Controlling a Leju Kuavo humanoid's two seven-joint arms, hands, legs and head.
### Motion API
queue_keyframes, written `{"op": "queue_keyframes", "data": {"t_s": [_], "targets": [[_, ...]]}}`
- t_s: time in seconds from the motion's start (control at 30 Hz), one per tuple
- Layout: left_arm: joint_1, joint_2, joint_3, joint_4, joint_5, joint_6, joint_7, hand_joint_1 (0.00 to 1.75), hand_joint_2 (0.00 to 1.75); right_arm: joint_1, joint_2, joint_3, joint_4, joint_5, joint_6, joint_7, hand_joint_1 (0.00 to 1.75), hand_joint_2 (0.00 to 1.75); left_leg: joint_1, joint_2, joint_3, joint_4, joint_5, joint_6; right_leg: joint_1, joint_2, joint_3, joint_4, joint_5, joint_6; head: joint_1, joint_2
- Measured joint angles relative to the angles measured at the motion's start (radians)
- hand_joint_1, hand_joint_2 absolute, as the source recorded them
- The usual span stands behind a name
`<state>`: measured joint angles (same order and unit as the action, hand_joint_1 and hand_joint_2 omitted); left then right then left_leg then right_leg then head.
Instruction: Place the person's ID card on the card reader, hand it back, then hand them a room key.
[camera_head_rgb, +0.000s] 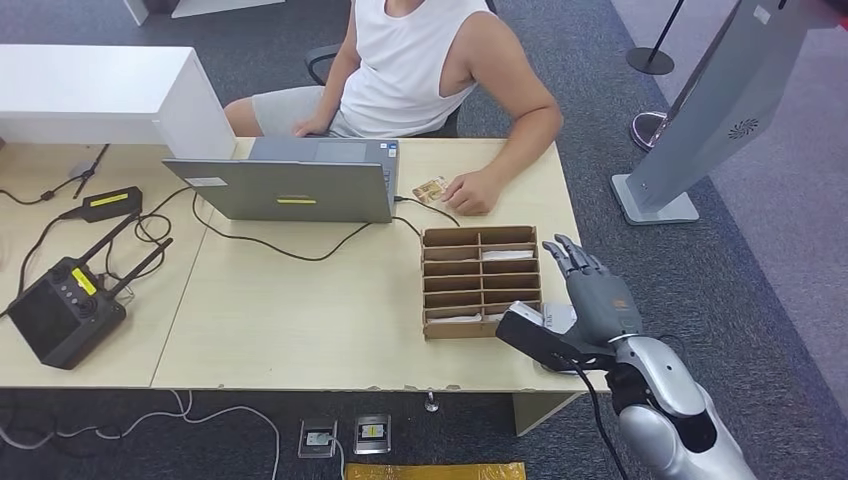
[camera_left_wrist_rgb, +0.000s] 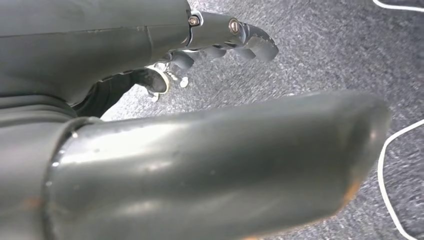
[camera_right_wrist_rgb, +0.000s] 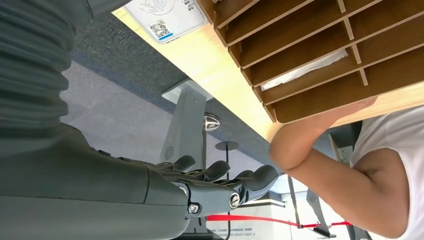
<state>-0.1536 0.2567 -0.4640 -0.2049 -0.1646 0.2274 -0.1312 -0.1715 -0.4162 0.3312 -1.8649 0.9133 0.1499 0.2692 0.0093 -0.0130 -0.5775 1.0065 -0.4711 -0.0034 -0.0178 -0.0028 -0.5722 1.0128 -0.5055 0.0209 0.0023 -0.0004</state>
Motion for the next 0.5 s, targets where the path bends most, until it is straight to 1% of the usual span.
{"op": "queue_keyframes", "data": {"t_s": [0.4, 0.5], "targets": [[-0.004, 0.0, 0.0, 0.0, 0.0, 0.0, 0.0, 0.0, 0.0, 0.004, 0.007, 0.024, 0.009, -0.002, -0.004, 0.002, 0.0, 1.75, 0.0, 0.0, 0.0, 0.0, 0.0, 0.0, 0.0, 0.0, 0.0, 0.0, 0.0, 0.0, 0.0, 0.0], [-0.004, 0.0, 0.0, 0.0, 0.0, 0.001, 0.0, 0.0, 0.0, 0.009, 0.008, 0.031, 0.01, -0.002, -0.017, 0.003, 0.0, 1.75, 0.0, 0.0, 0.0, 0.0, 0.0, 0.0, 0.0, 0.0, 0.0, 0.0, 0.0, 0.0, 0.0, 0.0]]}}
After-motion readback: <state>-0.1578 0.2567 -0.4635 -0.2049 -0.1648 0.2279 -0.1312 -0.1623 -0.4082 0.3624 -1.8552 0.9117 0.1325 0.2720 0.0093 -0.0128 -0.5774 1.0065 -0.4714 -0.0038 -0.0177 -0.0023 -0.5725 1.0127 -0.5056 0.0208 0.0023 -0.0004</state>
